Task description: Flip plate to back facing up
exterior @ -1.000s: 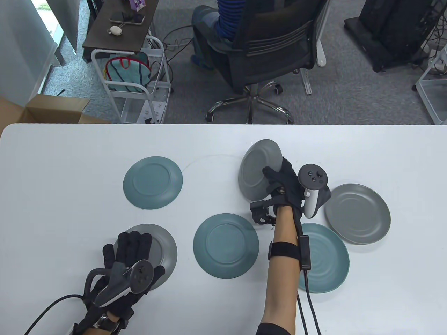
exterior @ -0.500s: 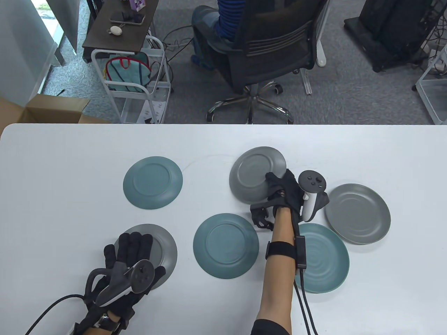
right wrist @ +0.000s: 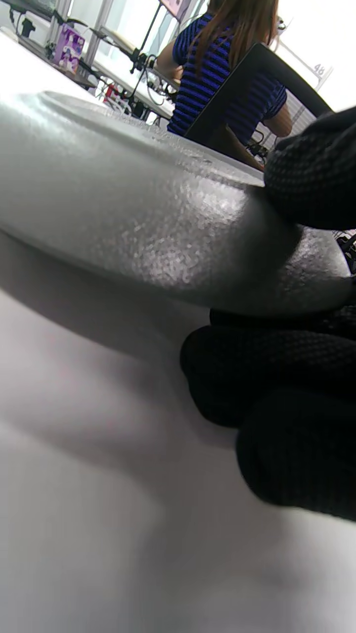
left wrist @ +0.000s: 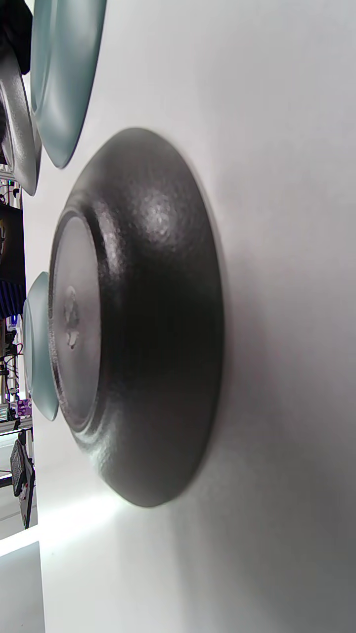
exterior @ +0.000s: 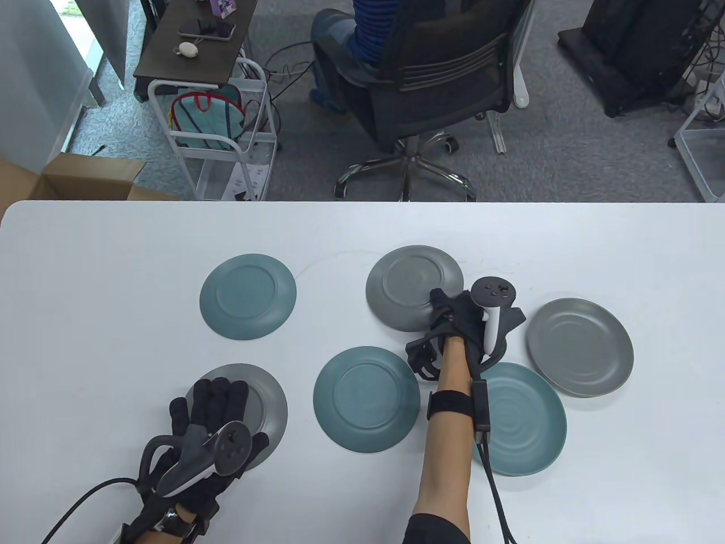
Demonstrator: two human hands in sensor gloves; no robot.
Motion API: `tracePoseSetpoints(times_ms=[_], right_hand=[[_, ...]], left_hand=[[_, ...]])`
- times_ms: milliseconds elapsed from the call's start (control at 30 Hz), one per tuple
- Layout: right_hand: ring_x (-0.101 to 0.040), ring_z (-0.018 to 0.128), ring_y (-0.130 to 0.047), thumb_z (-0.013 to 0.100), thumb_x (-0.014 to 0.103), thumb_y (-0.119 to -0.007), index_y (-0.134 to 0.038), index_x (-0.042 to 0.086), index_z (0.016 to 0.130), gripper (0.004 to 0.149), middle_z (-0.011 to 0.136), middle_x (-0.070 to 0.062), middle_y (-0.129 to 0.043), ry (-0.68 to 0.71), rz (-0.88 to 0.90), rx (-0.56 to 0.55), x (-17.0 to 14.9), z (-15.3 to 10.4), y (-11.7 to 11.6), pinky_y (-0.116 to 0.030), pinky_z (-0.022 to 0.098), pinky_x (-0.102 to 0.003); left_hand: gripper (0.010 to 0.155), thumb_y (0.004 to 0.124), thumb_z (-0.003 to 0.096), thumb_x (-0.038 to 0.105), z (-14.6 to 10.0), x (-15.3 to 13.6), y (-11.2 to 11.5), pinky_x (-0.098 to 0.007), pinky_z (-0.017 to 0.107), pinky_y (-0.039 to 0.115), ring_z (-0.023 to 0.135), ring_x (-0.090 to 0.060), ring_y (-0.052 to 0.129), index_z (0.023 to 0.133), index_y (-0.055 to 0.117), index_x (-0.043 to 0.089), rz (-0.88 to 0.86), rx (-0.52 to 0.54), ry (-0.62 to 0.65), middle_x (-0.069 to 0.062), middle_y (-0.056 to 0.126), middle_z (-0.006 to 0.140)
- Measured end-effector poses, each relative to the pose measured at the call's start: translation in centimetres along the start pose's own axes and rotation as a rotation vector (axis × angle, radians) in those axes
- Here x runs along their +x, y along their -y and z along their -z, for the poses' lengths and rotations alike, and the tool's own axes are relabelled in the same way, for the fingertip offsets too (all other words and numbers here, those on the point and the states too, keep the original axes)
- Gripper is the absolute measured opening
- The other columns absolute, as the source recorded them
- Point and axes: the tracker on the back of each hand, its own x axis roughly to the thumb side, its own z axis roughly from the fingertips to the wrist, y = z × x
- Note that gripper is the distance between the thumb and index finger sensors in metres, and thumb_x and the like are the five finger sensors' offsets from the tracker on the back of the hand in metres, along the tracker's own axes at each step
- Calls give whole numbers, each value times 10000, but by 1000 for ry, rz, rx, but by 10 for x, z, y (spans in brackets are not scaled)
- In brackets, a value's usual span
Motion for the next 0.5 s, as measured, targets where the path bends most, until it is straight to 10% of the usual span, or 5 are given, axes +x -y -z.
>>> tracePoseSetpoints(times_ms=[500], right_hand=[[-340, 478, -968, 482, 470, -725, -522, -52, 1028, 782, 716, -190, -900, 5, -206, -30, 10, -4, -3, -825, 364, -371]], left_hand=[[897, 478, 559, 712, 0, 2, 0, -705, 773, 300, 1176, -486, 282, 1192, 133, 178, 4, -4, 4, -197, 218, 1219]])
